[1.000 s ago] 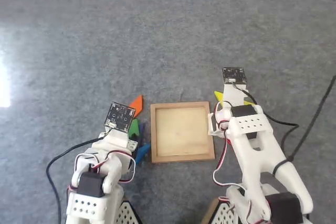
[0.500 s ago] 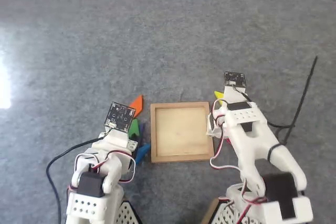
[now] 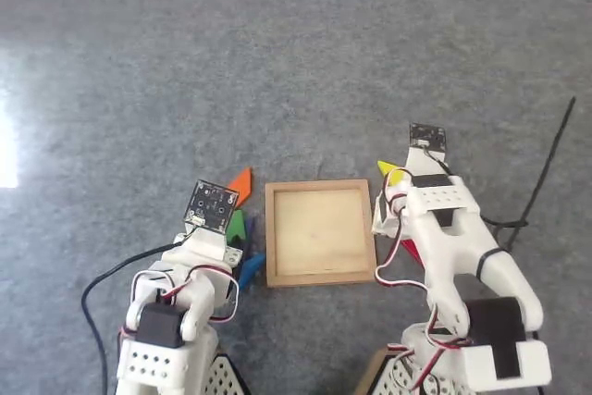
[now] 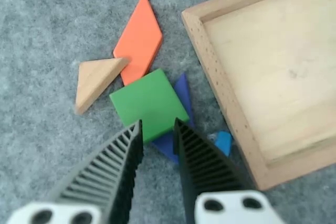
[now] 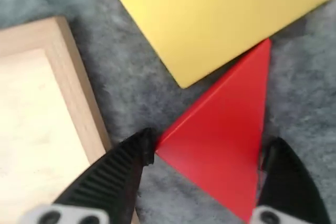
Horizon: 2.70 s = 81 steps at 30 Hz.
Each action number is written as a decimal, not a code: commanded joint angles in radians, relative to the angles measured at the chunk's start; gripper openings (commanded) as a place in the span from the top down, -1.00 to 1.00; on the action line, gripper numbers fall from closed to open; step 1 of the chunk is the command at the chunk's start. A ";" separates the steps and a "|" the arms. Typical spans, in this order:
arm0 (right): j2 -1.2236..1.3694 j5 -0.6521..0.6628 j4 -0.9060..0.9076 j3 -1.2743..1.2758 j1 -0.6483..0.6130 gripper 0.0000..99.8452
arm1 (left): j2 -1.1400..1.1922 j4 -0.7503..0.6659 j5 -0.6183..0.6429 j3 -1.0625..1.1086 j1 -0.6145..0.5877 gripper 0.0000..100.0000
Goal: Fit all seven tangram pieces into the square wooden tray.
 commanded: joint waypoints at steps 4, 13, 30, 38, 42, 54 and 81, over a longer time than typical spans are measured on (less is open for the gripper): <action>-0.004 -0.006 -0.008 -0.035 0.028 0.57 | -0.021 0.005 -0.002 -0.013 0.002 0.82; -0.134 0.051 0.136 -0.068 0.028 0.57 | -0.021 0.005 -0.002 -0.013 0.002 0.82; -0.286 0.345 0.246 -0.206 -0.068 0.58 | -0.021 0.005 -0.002 -0.013 0.002 0.82; -0.285 0.663 0.271 -0.239 -0.372 0.58 | -0.021 0.005 -0.002 -0.013 0.002 0.82; -0.266 0.772 0.209 -0.239 -0.444 0.58 | -0.021 0.005 -0.002 -0.013 0.002 0.82; 0.067 1.125 0.058 -0.313 -0.496 0.58 | -0.021 0.005 -0.002 -0.013 0.002 0.82; 0.108 1.218 0.125 -0.325 -0.513 0.25 | -0.021 0.005 -0.002 -0.013 0.002 0.82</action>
